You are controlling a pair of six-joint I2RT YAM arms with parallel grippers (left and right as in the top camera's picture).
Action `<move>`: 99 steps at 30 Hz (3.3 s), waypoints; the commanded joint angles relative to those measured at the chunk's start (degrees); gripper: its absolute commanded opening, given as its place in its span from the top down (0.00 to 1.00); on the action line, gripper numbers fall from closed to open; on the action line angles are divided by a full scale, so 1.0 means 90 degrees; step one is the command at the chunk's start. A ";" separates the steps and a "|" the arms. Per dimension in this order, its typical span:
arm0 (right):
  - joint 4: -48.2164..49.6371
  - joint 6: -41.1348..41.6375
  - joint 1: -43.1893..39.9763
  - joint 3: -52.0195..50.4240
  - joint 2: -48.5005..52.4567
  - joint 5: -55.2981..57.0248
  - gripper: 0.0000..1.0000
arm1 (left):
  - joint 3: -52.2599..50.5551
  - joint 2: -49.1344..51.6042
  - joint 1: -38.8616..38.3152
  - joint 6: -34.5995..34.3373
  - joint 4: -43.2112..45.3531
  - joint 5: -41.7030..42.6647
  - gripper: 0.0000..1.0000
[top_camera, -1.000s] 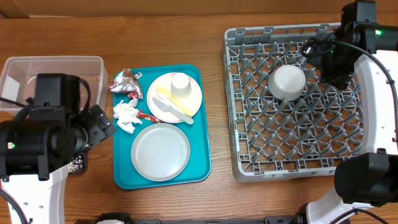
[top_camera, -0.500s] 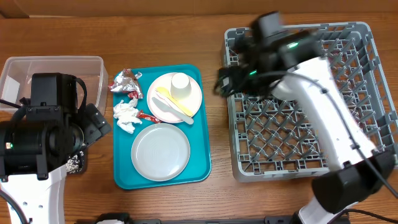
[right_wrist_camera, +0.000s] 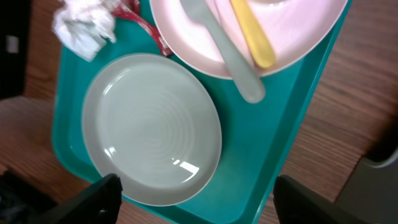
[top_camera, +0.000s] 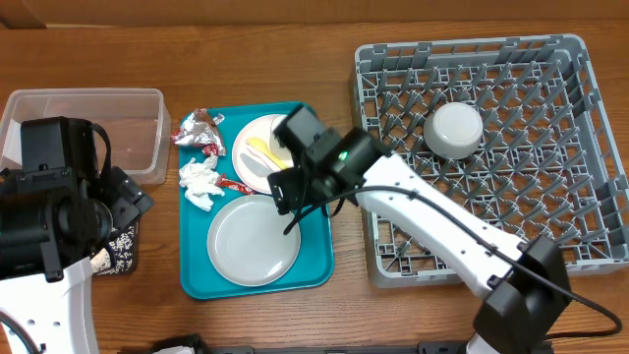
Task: Sort waste into correct bins and load items into the dishwasher rack
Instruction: 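Reach the right gripper to the white plate and grasp its rim, then lift the plate with the right gripper and carry it into the grey rack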
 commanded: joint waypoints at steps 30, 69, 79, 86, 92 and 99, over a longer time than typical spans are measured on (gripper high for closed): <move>0.2484 0.1474 0.0634 -0.1999 0.1098 0.0430 0.64 | 0.0002 -0.0002 0.0112 -0.0022 -0.0015 -0.0083 0.00; -0.1117 0.0355 -0.1858 0.0835 -0.2365 0.2220 0.96 | 0.0002 0.0000 0.0112 -0.0046 0.0005 0.0041 0.00; -0.0420 -0.0658 -0.2875 0.0828 -0.2212 0.4405 0.96 | -0.0143 0.0000 0.0112 -0.0046 0.0168 0.0061 0.00; 0.0061 -0.0539 -0.2873 0.0828 -0.1166 0.5637 0.96 | -0.0991 0.0000 0.0112 -0.0049 0.0532 0.0112 0.00; 0.0675 -0.0629 -0.2875 0.0828 -0.0226 0.6577 0.96 | -0.1695 0.0000 0.0112 -0.0046 0.0877 0.0231 0.00; 0.1430 -0.0894 -0.2875 0.0828 0.0452 0.6953 0.96 | -0.1838 0.0000 0.0112 -0.0046 0.0967 0.0270 0.00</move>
